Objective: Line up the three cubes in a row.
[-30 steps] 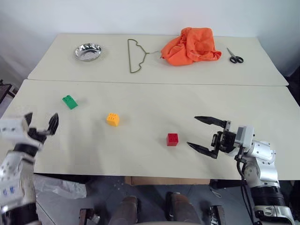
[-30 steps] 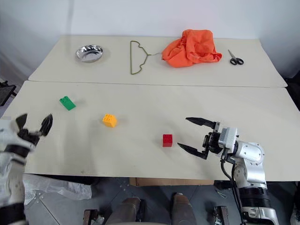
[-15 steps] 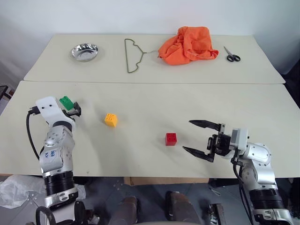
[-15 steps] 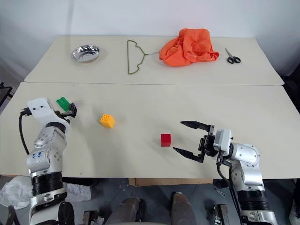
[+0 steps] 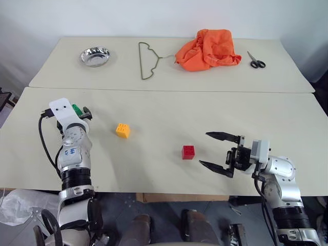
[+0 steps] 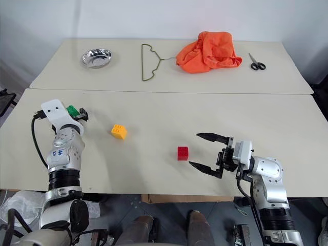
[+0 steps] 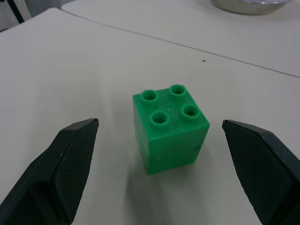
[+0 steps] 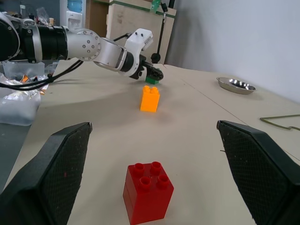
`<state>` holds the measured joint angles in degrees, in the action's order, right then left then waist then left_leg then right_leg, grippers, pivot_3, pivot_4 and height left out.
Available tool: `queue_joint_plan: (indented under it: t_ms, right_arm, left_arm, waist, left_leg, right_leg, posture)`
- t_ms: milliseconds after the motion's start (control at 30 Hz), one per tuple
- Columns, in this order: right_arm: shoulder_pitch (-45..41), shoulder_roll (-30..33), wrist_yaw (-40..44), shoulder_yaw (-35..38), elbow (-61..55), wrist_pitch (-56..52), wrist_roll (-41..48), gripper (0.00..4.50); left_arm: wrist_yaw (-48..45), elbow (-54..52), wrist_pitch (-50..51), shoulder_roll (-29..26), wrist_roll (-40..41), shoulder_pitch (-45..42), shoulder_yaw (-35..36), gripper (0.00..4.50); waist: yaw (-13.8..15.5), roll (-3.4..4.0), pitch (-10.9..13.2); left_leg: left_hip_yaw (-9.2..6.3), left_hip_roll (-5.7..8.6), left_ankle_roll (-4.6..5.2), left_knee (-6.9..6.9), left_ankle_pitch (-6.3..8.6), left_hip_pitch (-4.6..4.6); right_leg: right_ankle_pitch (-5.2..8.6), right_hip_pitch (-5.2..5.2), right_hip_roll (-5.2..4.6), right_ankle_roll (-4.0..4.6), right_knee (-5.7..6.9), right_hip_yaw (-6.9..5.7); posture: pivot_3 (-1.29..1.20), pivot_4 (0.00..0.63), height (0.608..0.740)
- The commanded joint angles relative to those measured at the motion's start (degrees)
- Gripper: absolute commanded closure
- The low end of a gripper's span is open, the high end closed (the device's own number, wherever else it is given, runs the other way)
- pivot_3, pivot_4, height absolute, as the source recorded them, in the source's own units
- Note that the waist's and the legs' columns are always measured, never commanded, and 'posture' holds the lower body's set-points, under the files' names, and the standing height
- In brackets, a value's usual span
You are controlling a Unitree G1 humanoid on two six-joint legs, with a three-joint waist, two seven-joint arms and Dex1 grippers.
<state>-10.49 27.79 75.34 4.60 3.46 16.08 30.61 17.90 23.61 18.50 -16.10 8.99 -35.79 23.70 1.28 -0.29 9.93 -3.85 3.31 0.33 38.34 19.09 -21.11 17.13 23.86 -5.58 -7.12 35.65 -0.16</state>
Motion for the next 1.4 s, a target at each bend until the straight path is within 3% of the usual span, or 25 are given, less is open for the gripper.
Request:
queue_joint_plan:
  t_ms: [33,333,500,600,733,833,933,1000,1100,1167,1267,1400]
  right_arm:
    - [0.3,0.5,-0.6,0.3,-2.3,-0.1,0.2,0.00]
    - [0.1,0.3,-2.4,0.0,-2.8,-0.3,-0.8,0.00]
    - [0.3,0.1,-3.3,0.1,-3.0,-0.1,-1.1,0.00]
    - [0.4,0.2,-3.7,0.5,-2.6,0.3,-1.1,0.00]
    - [1.3,1.7,-3.0,2.9,-0.6,1.5,-0.6,0.00]
    - [2.7,3.3,-1.4,4.4,0.5,2.3,-0.1,0.00]
    - [4.0,4.9,0.8,5.1,1.8,3.7,-0.3,0.00]
    - [3.9,5.0,0.7,5.1,2.2,4.0,-0.4,0.00]
    - [3.5,5.0,-0.6,5.5,2.1,4.3,-0.8,0.00]
    - [4.0,5.7,-0.6,5.6,1.4,3.8,-0.9,0.00]
    - [6.0,7.6,-0.5,6.0,-1.1,2.1,-0.7,0.00]
    - [7.8,8.5,-2.0,6.6,-4.1,0.5,-0.1,0.00]
  left_arm:
    - [-0.2,1.3,-3.1,-0.7,-0.1,-1.7,0.3,0.40]
    - [-3.0,1.5,-6.5,-1.3,1.3,-0.9,0.8,2.93]
    - [-11.1,-8.7,-9.5,-2.1,5.4,6.2,1.9,3.03]
    - [-22.8,-16.5,-11.1,-5.6,10.9,12.2,2.9,3.03]
    - [-48.2,-29.0,-6.6,-15.7,26.3,22.2,5.7,3.03]
    - [-65.0,-36.3,6.6,-24.5,42.4,28.2,6.7,3.03]
    - [-77.1,-37.6,6.8,-33.1,35.7,28.8,-4.4,3.03]
    - [-81.2,-37.3,4.9,-34.6,32.4,27.3,-9.8,3.03]
    - [-87.0,-30.9,-5.5,-29.5,18.8,18.2,-26.0,3.03]
    - [-88.5,-24.3,-10.5,-24.8,13.5,13.2,-31.9,3.03]
    - [-87.1,-11.7,-18.5,-16.8,8.2,5.9,-34.8,3.03]
    - [-89.4,-3.3,-24.6,-13.7,3.7,1.4,-37.2,3.03]
  waist:
    - [0.1,0.00,0.0]
    - [0.1,0.00,0.0]
    - [-0.3,0.00,0.0]
    - [-0.6,0.00,0.0]
    - [-1.3,0.01,0.0]
    - [-1.1,0.09,0.0]
    - [-0.6,0.17,0.0]
    - [-0.6,0.28,0.1]
    - [-0.5,0.30,0.1]
    - [-0.3,0.32,0.1]
    - [0.0,0.28,0.1]
    - [-0.8,0.17,0.2]
  left_leg:
    - [0.00,0.00,0.00,0.00,0.00,0.00]
    - [0.00,0.00,0.00,0.01,0.00,-0.01]
    - [0.00,-0.02,0.00,-0.02,0.00,0.00]
    - [0.00,-0.06,-0.01,-0.02,-0.01,-0.01]
    - [-0.01,-0.10,-0.04,-0.03,-0.01,-0.01]
    - [-0.15,-0.11,-0.03,-0.06,-0.01,0.00]
    - [-0.22,0.00,0.05,-0.06,0.02,0.12]
    - [-0.16,0.04,0.06,-0.17,0.02,0.33]
    - [-0.04,-0.01,0.05,-0.30,0.02,0.54]
    - [0.01,-0.02,0.02,-0.31,0.00,0.53]
    - [0.20,-0.02,0.05,-0.24,0.01,0.49]
    - [0.40,-0.11,0.08,-0.24,0.03,0.39]
  right_leg:
    - [0.00,0.00,0.00,0.00,0.00,0.00]
    - [0.00,0.00,0.00,-0.01,0.01,-0.01]
    - [0.00,0.01,-0.03,-0.01,0.00,0.02]
    - [0.00,0.02,-0.03,0.00,0.00,0.01]
    - [0.02,0.00,-0.06,0.03,-0.01,0.14]
    - [0.04,-0.12,-0.13,0.08,-0.11,0.38]
    - [0.06,-0.28,-0.24,0.12,-0.29,0.34]
    - [0.06,-0.42,-0.23,0.12,-0.34,0.42]
    - [0.08,-0.51,-0.14,0.15,-0.31,0.50]
    - [0.07,-0.47,-0.03,0.14,-0.26,0.46]
    - [0.06,-0.34,0.15,0.11,-0.14,0.24]
    - [0.03,-0.18,0.14,0.06,-0.02,0.34]
  posture:
    - [0.00,0.150,0.740]
    - [0.00,0.150,0.740]
    - [0.00,0.150,0.740]
    - [0.00,0.150,0.740]
    - [0.00,0.150,0.740]
    - [0.00,0.150,0.740]
    - [0.00,0.150,0.740]
    - [0.00,0.150,0.740]
    - [0.00,0.150,0.740]
    - [0.00,0.150,0.740]
    - [0.00,0.150,0.740]
    - [0.00,0.150,0.740]
